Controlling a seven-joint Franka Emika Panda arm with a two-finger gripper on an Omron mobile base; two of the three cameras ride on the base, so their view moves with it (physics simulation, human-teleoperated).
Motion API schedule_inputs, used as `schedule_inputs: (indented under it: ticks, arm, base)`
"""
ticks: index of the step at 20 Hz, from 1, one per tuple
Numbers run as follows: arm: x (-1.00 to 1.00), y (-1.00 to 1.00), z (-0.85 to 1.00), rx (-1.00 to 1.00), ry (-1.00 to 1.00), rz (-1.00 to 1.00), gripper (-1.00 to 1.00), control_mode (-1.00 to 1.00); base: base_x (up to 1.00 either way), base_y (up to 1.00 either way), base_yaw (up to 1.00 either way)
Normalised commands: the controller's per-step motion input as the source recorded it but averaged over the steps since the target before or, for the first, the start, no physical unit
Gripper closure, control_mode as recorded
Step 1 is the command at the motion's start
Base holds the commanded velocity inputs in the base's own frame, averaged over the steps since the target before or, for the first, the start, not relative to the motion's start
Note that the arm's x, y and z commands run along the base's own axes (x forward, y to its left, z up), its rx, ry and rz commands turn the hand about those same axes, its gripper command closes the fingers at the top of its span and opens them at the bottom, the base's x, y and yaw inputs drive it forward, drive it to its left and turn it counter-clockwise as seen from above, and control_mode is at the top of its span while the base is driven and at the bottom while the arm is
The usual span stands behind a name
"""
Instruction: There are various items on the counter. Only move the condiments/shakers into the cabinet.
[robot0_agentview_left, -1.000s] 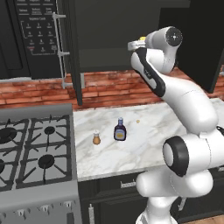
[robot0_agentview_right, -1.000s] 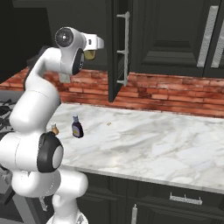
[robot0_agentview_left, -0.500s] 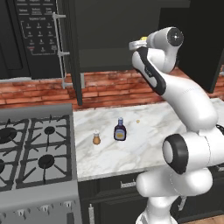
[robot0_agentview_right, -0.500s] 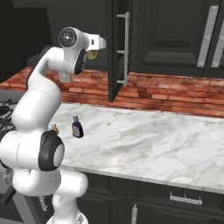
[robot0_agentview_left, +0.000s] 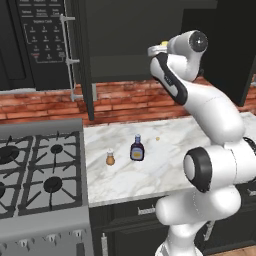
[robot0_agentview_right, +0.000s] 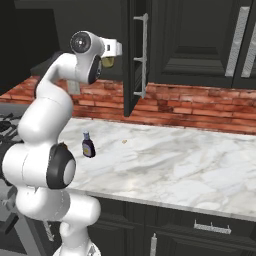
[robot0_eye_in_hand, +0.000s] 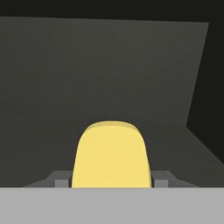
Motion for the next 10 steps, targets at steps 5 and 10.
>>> schedule_inputs:
  ticks: [5,10]
  arm:
    - [0.5,0.0,0.0,0.0,0.02,-0.06,1.0,-1.0]
    - [0.63,0.0,-0.01,0.0,0.05,-0.05,1.0,-1.0]
  base:
    - [0.0,0.0,0.0]
    - [0.0,0.0,0.0]
